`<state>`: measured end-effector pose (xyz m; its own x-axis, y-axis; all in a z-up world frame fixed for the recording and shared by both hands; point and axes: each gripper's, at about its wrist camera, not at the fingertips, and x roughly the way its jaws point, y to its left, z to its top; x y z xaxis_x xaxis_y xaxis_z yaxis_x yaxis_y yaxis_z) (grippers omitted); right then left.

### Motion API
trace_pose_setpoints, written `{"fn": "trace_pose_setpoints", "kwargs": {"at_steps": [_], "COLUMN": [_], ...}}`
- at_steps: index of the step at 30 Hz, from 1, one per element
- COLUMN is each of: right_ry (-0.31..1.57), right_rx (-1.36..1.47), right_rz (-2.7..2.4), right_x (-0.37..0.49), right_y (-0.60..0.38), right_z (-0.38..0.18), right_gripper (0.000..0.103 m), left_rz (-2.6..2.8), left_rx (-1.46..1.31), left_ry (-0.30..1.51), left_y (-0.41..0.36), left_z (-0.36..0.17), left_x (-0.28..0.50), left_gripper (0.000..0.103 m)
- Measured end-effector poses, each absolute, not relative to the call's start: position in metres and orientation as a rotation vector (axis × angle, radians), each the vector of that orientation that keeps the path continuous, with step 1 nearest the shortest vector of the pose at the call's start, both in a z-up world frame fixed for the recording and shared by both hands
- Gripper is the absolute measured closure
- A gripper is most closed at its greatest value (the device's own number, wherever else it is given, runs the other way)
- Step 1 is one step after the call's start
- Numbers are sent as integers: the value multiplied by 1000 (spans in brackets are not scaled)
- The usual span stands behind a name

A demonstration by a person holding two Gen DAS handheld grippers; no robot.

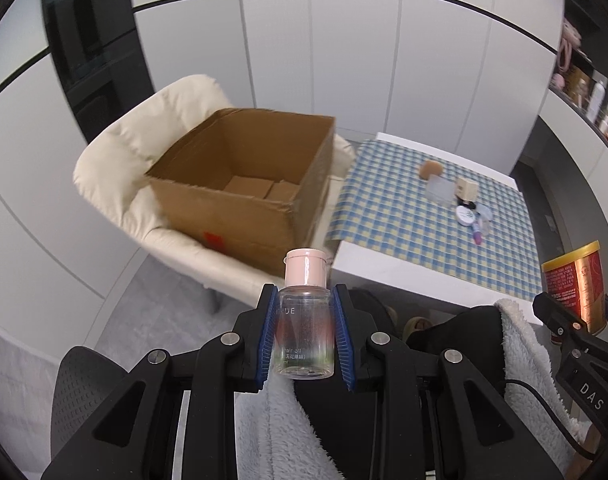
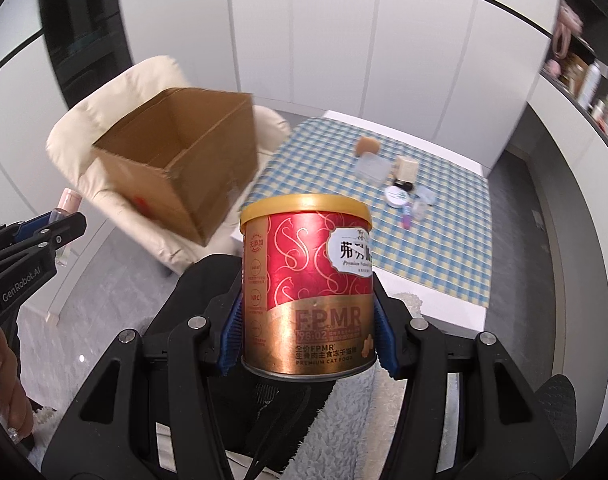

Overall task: Organize objects
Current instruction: 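Carry the bottle with the left gripper while the right gripper carries the can over the box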

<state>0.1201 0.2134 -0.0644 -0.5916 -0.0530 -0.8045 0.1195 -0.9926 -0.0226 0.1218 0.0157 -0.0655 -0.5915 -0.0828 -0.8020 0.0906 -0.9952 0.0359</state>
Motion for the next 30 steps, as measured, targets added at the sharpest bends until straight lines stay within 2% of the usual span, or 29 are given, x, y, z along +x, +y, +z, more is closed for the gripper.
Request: {"fn": "trace_pose_setpoints", "kwargs": {"at_steps": [17,30], "right_ry": [235,236], "right_rx": [1260,1279], "right_rz": [-2547,-2494], "right_x": [95,55], "right_y": [139,122], "right_z": [-63,-75], "right_gripper": [47,47], "left_rz": [-2559,-2544], "left_rx": [1293,1296], "left_ry": [87,129], "left_y": [-35,-31], "left_z": [-65,-64], "left_x": [137,89], "left_gripper": [76,76]}}
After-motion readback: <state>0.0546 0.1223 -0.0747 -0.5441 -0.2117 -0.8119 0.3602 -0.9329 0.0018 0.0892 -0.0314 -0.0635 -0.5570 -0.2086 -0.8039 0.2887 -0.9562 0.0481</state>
